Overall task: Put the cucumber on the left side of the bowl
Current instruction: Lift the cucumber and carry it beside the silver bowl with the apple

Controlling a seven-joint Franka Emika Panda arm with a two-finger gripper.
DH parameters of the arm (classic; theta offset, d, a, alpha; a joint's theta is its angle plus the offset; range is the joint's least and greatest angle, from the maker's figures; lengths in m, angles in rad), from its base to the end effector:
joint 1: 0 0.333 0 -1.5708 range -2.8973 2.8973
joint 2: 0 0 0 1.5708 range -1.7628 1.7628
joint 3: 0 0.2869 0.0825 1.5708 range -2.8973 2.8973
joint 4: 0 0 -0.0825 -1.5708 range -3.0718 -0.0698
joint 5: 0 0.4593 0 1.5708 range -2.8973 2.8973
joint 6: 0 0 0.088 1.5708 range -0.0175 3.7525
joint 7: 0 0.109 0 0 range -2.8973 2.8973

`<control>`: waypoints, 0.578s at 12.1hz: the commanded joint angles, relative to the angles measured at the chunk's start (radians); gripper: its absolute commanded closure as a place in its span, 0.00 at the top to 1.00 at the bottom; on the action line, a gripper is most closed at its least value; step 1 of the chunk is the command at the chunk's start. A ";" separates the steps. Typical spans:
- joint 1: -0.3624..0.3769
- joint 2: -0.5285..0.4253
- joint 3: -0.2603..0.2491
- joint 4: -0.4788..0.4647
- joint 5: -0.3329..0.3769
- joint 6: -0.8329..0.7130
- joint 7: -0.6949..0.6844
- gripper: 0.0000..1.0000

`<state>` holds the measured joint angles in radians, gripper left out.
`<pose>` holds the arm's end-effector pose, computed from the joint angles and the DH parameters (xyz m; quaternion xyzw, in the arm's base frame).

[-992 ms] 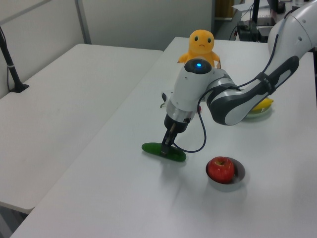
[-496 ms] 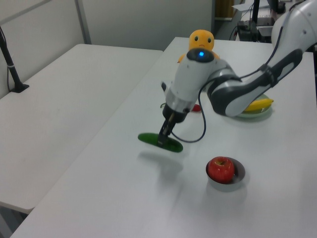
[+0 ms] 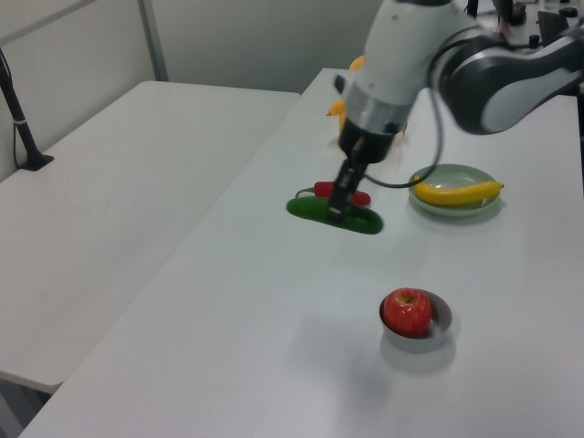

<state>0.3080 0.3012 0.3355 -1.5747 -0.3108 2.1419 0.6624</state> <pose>0.6124 0.4146 0.4531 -0.9847 -0.0415 -0.1690 0.0113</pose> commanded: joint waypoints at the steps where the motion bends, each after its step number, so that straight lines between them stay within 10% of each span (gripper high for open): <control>1: 0.013 -0.109 0.060 -0.137 0.059 -0.048 0.008 0.20; 7: 0.014 -0.091 0.175 -0.237 0.067 -0.042 0.062 0.20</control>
<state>0.3237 0.2229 0.4846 -1.7531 -0.2635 2.0929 0.6896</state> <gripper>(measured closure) 0.515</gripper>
